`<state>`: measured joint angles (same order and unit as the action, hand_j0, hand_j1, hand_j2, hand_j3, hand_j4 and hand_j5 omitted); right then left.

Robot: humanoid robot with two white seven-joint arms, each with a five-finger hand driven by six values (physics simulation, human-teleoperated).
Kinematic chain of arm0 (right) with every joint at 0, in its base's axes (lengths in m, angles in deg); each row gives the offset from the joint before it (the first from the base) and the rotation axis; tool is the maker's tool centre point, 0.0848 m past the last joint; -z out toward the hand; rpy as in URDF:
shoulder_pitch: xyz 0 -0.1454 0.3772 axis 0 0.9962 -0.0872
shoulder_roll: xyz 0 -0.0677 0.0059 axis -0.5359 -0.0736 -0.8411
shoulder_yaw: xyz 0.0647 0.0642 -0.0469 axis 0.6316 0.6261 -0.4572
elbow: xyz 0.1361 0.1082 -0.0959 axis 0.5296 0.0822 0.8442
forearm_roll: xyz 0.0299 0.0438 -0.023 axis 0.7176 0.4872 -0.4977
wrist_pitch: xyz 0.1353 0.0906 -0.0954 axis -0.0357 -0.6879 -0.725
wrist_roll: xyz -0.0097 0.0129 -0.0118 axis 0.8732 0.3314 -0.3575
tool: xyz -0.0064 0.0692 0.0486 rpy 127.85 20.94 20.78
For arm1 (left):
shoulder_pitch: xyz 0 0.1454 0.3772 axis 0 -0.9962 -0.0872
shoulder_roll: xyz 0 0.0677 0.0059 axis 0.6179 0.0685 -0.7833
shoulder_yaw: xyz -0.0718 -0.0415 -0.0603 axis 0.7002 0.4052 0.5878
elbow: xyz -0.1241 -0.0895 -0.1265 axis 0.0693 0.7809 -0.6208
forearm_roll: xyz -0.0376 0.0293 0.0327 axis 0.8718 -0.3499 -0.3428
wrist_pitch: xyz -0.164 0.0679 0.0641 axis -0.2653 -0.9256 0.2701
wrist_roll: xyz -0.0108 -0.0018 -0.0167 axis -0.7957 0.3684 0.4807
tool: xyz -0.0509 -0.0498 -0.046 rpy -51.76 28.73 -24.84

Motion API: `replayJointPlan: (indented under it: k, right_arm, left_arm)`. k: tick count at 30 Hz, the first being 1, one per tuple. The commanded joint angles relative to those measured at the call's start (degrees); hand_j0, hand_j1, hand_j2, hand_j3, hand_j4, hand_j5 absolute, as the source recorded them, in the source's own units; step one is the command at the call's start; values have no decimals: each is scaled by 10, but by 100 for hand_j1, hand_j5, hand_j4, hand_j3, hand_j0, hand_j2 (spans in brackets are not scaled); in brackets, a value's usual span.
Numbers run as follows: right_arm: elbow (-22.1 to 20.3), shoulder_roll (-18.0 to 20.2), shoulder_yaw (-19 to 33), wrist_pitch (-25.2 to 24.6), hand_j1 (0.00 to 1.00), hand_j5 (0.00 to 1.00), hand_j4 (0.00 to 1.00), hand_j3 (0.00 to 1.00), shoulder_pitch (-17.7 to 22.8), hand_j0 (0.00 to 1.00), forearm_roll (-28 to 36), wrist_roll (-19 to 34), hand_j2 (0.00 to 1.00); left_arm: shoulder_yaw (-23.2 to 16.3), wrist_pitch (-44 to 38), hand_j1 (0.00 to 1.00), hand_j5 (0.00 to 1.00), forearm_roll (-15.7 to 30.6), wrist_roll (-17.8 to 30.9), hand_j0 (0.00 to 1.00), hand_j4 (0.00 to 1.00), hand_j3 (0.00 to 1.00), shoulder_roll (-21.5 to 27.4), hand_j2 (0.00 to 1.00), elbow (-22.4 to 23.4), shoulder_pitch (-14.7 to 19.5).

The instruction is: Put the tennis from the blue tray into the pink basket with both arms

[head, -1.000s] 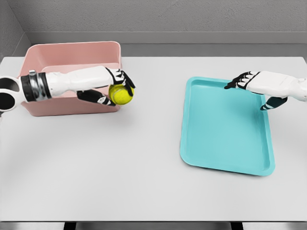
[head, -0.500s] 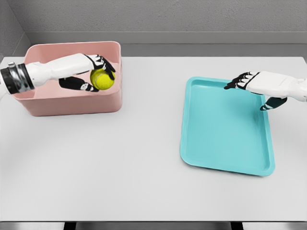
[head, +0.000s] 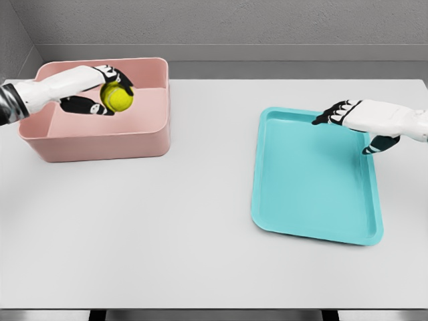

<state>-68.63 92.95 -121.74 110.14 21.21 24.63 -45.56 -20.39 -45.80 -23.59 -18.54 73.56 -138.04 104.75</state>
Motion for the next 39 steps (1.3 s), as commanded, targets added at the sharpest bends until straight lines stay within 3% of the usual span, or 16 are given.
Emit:
replayJointPlan:
  k: [1,15,16,17,20,27,35,37,39]
  right_arm:
    - [0,0,-1,-1,100,100,100,100,0,100,3,0,100]
    - [1,-4,-2,-1,100,100,100,100,-1,100,3,0,100]
    - [1,-4,-1,-1,100,100,100,100,-1,100,3,0,100]
    - [1,-4,-1,-1,100,100,100,100,-1,100,3,0,100]
    - [1,-4,-1,-1,100,100,100,100,-1,100,3,0,100]
    - [0,-3,-1,-1,100,100,100,100,-1,100,3,0,100]
    - [1,-4,-2,-1,100,100,100,100,0,100,3,0,100]
    - [2,-4,-2,-1,100,100,100,100,0,100,3,0,100]
    - [8,-4,-2,-1,100,100,100,100,0,100,3,0,100]
  left_arm:
    - [1,-1,51,51,3,-9,51,51,51,-12,51,28,0]
    - [0,-1,53,53,-17,-9,53,53,53,-76,53,170,21]
    - [0,-1,61,61,-17,-9,61,61,61,-79,61,176,21]
    - [0,-1,100,100,-17,-9,100,100,100,-79,100,177,21]
    - [4,-1,100,100,-15,-9,100,100,100,-79,100,174,21]
    - [51,-1,100,100,-9,-9,100,100,100,-70,100,126,11]
    - [63,-1,100,100,33,-9,100,100,100,13,100,2,-33]
    - [72,-1,100,100,42,-10,100,100,100,33,100,-26,-52]
    - [112,-1,100,100,43,-22,100,100,100,49,100,-52,-88]
